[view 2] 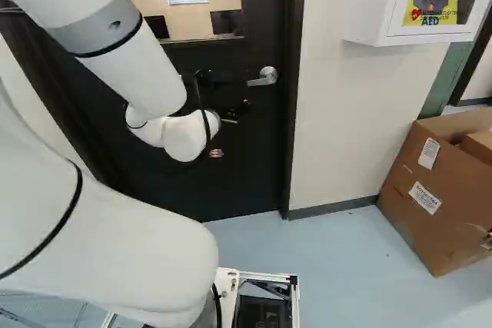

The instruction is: Open the door and move inside

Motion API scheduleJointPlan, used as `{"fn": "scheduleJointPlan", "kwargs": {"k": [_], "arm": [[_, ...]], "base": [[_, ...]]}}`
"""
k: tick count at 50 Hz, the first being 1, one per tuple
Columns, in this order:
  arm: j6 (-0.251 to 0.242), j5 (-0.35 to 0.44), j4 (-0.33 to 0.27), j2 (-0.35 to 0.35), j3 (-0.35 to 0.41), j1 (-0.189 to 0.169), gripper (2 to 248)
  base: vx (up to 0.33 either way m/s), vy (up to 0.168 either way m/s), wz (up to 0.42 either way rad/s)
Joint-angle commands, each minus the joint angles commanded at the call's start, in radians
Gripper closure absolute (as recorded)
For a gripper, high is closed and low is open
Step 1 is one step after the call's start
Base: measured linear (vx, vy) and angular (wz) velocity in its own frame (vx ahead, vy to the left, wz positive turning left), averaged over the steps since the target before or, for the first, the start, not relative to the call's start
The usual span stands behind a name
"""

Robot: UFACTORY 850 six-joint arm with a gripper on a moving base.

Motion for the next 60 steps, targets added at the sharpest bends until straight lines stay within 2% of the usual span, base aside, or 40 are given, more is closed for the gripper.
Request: {"fn": "scheduleJointPlan", "kwargs": {"k": [60], "arm": [[0.000, -0.011, 0.000, -0.074, -0.204, 0.000, 3]], "base": [[0.000, 0.000, 0.000]]}}
